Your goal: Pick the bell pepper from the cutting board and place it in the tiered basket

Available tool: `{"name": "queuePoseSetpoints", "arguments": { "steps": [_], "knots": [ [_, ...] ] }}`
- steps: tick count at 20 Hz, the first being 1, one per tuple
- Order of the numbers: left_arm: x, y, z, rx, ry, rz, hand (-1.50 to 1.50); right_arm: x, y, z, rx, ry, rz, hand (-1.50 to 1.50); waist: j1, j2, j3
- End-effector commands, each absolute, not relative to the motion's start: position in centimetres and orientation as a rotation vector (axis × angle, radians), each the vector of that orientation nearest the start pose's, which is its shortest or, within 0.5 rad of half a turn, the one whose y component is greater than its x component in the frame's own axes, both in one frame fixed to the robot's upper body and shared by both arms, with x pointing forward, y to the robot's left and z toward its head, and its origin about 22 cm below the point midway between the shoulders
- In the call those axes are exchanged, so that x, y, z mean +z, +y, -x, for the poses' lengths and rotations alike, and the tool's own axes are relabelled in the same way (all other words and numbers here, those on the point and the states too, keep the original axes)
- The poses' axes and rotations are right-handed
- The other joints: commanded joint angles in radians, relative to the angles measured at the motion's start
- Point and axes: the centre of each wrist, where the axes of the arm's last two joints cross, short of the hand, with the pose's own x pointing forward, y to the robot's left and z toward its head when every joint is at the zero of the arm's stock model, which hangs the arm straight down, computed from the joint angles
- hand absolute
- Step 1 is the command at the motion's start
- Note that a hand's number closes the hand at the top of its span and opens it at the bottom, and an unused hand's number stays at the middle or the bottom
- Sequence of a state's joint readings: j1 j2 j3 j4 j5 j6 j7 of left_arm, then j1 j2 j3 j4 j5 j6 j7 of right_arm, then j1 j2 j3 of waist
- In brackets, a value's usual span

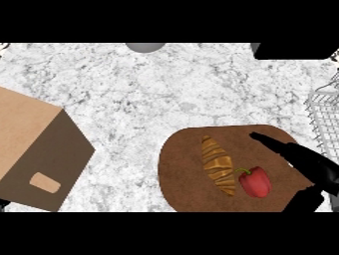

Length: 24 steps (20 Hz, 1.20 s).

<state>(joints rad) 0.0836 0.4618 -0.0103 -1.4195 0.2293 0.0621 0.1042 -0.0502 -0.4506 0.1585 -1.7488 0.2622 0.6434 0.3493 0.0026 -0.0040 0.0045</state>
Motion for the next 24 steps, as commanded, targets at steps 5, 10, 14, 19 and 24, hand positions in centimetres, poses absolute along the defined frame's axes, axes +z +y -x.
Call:
{"name": "queuePoseSetpoints", "arguments": {
  "steps": [5, 10, 14, 19, 24],
  "knots": [
    [-2.4, 35.6, -22.4, -0.065, -1.197, -0.26, 0.0, 4.3, -25.7, -26.6, 1.14, -1.061, 0.155, -1.5, 0.0, 0.005, -0.004],
    [-2.2, 35.9, -21.8, -0.057, -1.195, -0.298, 0.0, 3.0, -25.5, -24.5, 1.147, -1.054, 0.141, -1.5, -0.002, 0.004, -0.004],
    [-0.5, 35.1, -21.6, -0.065, -1.195, -0.293, 0.0, 1.7, -24.5, -24.8, 1.171, -1.025, 0.126, -1.5, 0.001, 0.003, -0.004],
    [-2.4, 35.4, -21.3, -0.075, -1.205, -0.26, 0.0, 1.0, -23.1, -25.4, 1.216, -1.189, 0.086, 1.5, 0.003, 0.005, -0.004],
    [-2.9, 35.1, -22.1, -0.054, -1.204, -0.284, 0.0, 2.9, -23.6, -25.8, 1.145, -1.261, 0.114, 1.5, -0.002, 0.004, -0.005]
  ]
}}
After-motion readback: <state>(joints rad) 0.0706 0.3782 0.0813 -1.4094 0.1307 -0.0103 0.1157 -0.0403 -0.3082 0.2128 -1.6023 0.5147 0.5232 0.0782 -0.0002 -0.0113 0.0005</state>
